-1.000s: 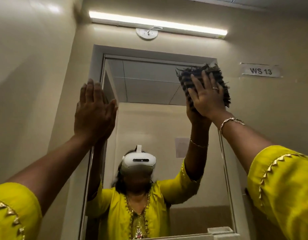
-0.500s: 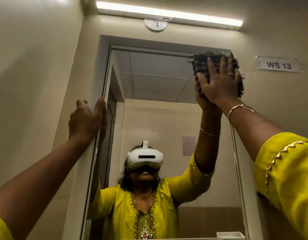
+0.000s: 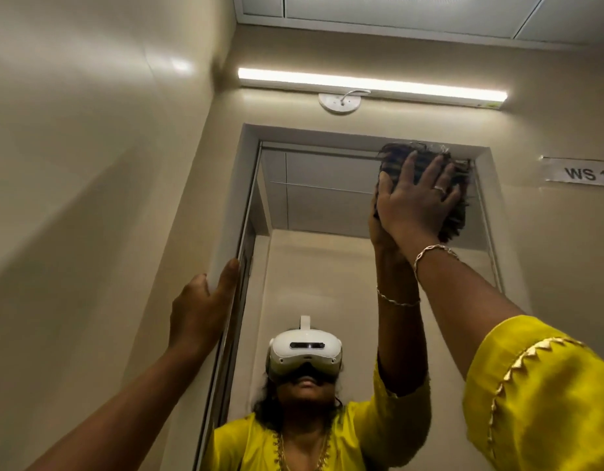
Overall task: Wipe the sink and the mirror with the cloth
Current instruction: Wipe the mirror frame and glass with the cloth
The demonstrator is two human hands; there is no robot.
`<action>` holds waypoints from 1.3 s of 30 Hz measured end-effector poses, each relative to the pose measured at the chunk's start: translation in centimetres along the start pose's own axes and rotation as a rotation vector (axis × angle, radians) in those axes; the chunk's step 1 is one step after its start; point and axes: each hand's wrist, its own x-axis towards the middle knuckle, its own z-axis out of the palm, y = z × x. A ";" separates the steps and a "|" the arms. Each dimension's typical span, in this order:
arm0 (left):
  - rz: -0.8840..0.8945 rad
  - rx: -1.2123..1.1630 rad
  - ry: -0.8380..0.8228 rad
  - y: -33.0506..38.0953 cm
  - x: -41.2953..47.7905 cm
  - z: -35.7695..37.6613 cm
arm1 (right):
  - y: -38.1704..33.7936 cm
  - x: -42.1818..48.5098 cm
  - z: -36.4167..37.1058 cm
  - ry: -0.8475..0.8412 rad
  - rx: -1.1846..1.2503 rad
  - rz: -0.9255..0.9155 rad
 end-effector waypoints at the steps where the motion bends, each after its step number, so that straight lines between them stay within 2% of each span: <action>1: -0.018 -0.011 -0.007 -0.1 0.0 0.0 | -0.7 -0.3 0.1 0.003 0.006 -0.007; 5: -0.041 -0.043 -0.017 -0.5 0.1 0.0 | -4.2 -1.8 0.3 -0.002 0.009 -0.095; 10: 0.017 -0.035 0.016 -0.5 -0.3 -0.1 | -9.1 -2.9 1.1 -0.043 0.035 -0.196; 20: 0.064 -0.021 0.071 -0.2 -0.4 0.2 | -13.9 -4.2 1.9 -0.156 0.046 -0.444; 24: 0.079 -0.013 0.070 0.3 -0.9 0.1 | -11.9 -4.0 1.5 -0.171 0.012 -0.662; 27: 0.059 -0.014 0.045 0.3 -0.9 0.0 | -9.6 -4.1 1.2 -0.183 0.000 -0.716; 39: 0.070 0.042 0.078 1.1 -1.3 -0.1 | 3.9 -1.5 -0.9 -0.154 -0.067 -0.484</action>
